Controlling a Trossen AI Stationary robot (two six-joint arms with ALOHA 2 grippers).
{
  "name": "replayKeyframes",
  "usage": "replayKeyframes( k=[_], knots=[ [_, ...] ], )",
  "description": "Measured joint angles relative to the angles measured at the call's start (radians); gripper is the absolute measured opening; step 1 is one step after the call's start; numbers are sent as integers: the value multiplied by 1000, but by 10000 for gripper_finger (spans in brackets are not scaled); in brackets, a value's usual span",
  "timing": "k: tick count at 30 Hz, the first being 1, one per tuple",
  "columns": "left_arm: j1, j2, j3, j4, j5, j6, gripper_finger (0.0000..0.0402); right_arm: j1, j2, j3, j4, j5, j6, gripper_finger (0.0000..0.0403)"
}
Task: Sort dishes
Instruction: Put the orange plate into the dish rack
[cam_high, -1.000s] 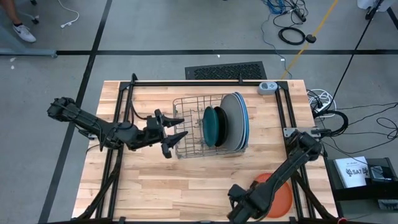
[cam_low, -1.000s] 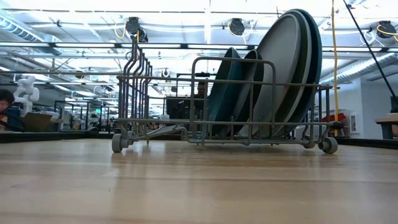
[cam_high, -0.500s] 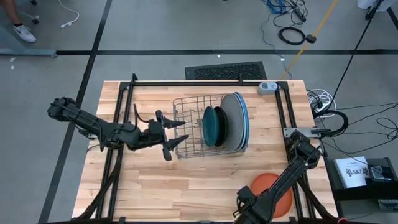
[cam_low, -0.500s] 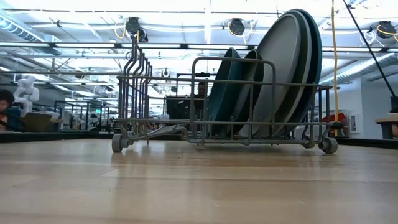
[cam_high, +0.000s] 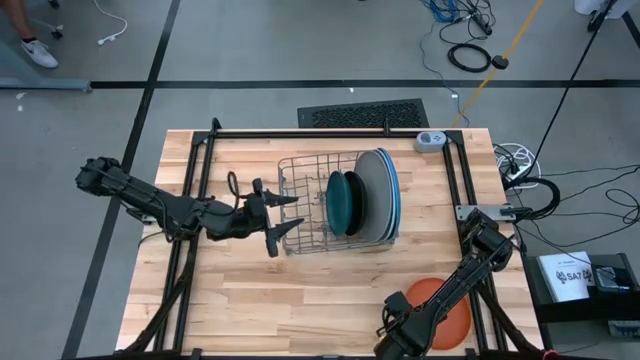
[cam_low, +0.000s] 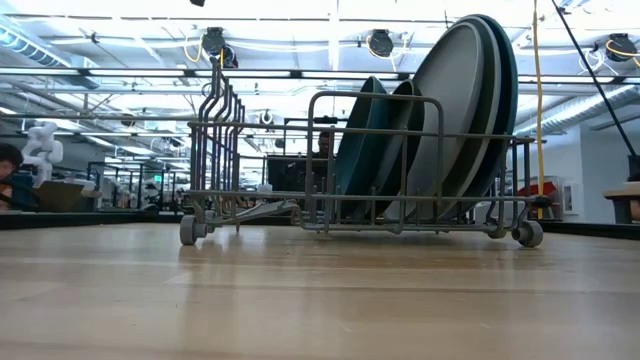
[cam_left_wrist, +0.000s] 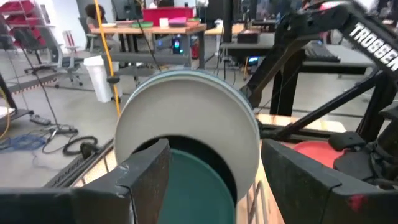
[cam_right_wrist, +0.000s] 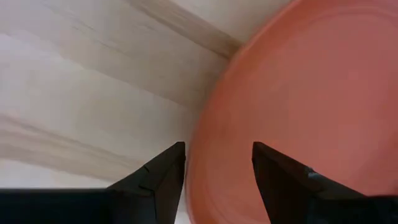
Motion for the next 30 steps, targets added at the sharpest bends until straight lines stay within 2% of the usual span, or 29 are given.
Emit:
replayKeyframes(
  k=[3,5,9,12,19,22,30],
  knots=[
    [9,0,-17,-4,14,-18,251,0,0,-33,38,-12,-11,169],
    [12,0,-21,-9,26,-21,251,-1,0,-56,89,-15,-21,148],
    [11,1,-31,-22,29,-26,251,-5,-3,-65,141,-19,-66,72],
    [11,1,-31,-35,77,-17,251,-7,-10,-48,144,-25,-115,17],
    [11,1,-31,-21,263,-10,251,-13,-60,103,136,39,-371,5],
    [11,1,-28,3,335,29,251,-20,-84,224,87,135,-522,3],
    [11,0,18,52,619,170,251,-30,-142,595,-44,432,-971,2]
  ],
)
